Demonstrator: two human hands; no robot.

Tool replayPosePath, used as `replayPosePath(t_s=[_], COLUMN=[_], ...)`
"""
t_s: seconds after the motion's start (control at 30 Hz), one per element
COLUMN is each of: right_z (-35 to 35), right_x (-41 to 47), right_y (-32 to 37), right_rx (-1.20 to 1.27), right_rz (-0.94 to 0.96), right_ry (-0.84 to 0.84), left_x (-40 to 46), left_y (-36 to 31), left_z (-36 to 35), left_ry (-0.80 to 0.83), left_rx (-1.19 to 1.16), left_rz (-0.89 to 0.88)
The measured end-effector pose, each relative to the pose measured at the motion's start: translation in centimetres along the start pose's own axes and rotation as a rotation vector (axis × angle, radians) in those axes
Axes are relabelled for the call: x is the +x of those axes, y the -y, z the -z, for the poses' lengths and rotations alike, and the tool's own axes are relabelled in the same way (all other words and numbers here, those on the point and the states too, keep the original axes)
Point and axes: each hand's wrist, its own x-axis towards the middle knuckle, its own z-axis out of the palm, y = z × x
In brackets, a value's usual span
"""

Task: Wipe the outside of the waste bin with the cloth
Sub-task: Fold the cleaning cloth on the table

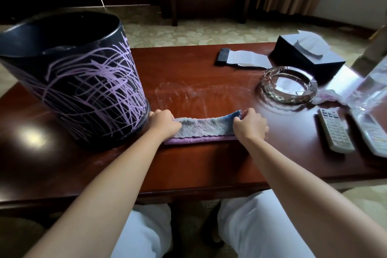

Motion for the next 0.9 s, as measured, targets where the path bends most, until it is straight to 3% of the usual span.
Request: replayPosePath(t_s=[0.17,0.27,0.47,0.63,0.73,0.8,0.9], right_z=[0.0,0.1,-1.6,-2.3,-2.4,-2.7,-2.8], right_x=[-1.9,-2.9,-4.4,-4.9,-5.2,-5.2,-4.4], right_y=[0.8,1.9,4.4,5.8,5.9,5.7,4.7], right_rx=[0.468,0.653,0.783,0.898,0.944,0.979,0.652], right_rz=[0.063,0.1,0.147,0.067,0.03,-0.004,0.096], right_ry=[-0.03,0.007,0.128,0.403,0.491,0.43,0.17], left_x=[-1.2,-1.3,-1.2,-1.8,-1.8,-1.7,-1.4], left_y=[-1.1,-1.7,-1.2,-1.1,-0.9,-0.5,-0.2], left_z=[0.2,0.2,0.0,0.5,0.3,-0.3,-1.2], left_ry=[-0.01,0.071,0.089,0.182,0.195,0.153,0.044], left_rx=[-0.763,-0.961,-1.082,-1.273,-1.257,-1.188,-1.028], left_rz=[0.147,0.241,0.356,0.369,0.323,0.271,0.248])
